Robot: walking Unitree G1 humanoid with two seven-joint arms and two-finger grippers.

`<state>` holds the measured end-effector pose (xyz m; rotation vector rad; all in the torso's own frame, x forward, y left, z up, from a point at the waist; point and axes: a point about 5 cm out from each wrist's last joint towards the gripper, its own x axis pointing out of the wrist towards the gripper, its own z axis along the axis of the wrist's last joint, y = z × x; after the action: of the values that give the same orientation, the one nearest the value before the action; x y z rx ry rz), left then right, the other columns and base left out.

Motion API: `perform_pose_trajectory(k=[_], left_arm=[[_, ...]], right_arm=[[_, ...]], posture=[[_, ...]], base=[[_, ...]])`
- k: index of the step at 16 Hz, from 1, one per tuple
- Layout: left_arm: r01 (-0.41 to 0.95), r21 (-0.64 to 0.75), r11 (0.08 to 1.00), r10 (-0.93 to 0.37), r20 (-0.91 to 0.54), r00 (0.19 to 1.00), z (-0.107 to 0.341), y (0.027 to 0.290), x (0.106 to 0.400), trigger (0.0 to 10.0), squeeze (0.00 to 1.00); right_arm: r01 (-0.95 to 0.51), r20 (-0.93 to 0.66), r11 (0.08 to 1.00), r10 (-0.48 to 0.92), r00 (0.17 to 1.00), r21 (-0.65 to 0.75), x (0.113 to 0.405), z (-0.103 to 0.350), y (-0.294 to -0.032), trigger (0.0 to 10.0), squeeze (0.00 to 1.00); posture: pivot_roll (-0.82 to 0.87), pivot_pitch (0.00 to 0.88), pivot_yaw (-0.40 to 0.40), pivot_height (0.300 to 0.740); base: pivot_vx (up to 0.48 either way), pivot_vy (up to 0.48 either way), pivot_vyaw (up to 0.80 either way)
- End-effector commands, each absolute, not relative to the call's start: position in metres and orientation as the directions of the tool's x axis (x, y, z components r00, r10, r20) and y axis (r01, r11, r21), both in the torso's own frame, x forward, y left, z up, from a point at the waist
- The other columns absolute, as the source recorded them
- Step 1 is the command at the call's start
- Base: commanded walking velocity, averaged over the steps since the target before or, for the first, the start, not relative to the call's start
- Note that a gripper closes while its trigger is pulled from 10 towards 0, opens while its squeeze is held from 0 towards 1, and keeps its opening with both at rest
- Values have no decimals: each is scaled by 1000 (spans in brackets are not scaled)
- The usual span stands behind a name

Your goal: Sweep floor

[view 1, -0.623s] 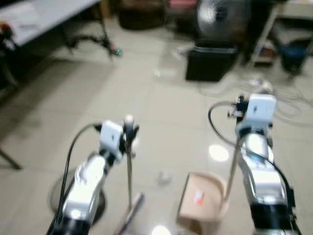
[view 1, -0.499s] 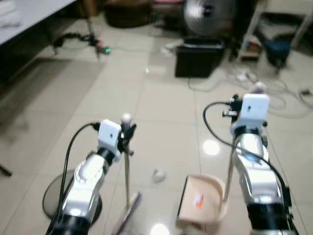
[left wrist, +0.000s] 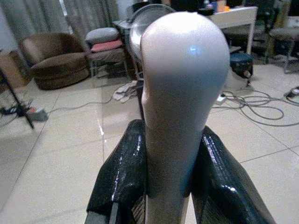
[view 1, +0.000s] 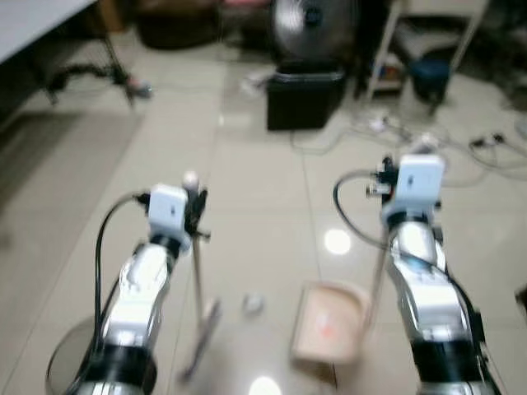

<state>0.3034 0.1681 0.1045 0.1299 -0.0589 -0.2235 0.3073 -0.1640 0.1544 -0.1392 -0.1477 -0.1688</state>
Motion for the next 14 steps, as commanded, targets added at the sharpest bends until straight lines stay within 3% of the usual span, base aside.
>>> perform_pose_trajectory(k=[1,10,14], left_arm=[[223,133,966,-233,71,970,111,161,309,10000,0],[228,126,965,-239,78,968,110,158,310,10000,0],[227,140,964,-239,76,968,110,160,310,10000,0]], right_arm=[[215,177,962,-184,967,-171,308,158,-176,10000,0],[190,180,961,-154,972,-202,311,154,-175,10000,0],[194,175,966,-164,971,-170,311,148,-174,10000,0]], posture=[[-97,18,36,740],[-84,5,35,740],[-68,10,31,740]], base=[[398,0,0],[415,0,0],[422,0,708]])
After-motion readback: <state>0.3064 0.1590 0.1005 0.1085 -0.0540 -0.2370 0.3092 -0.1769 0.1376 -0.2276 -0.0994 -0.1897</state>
